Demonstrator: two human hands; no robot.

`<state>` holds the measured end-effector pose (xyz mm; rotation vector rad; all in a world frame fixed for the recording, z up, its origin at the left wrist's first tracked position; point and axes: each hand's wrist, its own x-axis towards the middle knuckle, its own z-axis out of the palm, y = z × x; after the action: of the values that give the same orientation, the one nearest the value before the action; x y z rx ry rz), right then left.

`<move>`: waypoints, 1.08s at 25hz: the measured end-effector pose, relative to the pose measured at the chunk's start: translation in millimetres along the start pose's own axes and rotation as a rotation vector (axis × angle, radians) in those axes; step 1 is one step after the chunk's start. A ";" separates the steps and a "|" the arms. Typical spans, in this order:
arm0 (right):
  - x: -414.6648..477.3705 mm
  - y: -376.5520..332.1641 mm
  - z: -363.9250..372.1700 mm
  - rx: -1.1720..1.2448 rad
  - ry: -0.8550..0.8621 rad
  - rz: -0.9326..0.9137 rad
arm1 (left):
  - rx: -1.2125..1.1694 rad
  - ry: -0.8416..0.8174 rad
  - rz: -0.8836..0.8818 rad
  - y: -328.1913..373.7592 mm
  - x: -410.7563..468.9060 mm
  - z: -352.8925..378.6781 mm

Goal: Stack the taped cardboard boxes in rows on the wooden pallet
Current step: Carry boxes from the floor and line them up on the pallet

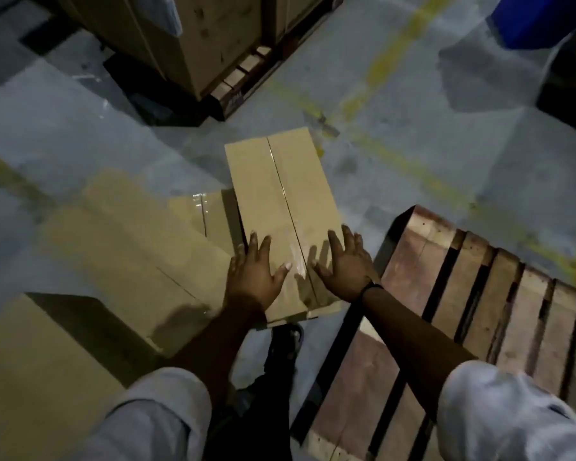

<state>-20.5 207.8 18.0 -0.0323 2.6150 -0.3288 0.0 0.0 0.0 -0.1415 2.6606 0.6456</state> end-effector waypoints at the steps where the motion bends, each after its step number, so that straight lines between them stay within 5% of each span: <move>1: 24.9 1.1 6.3 -0.006 0.015 -0.005 | 0.009 -0.006 0.001 -6.2 21.9 8.6; 9: 150.1 16.9 42.2 0.064 0.052 0.046 | -0.130 0.208 0.035 -34.6 118.0 65.8; 13: 148.4 26.6 38.4 0.134 0.088 0.089 | -0.094 0.095 -0.071 -7.6 123.3 61.1; 22: 39.1 179.9 -19.6 0.378 0.255 0.432 | 0.074 -0.121 0.284 173.3 84.1 69.8; 27: -11.9 303.4 -21.7 0.421 0.297 0.539 | 0.129 -0.231 0.490 273.4 73.4 149.2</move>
<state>-9.2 508.2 -30.2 0.9043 2.6445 -0.7144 -65.7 311.0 -36.5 0.6005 2.5060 0.5868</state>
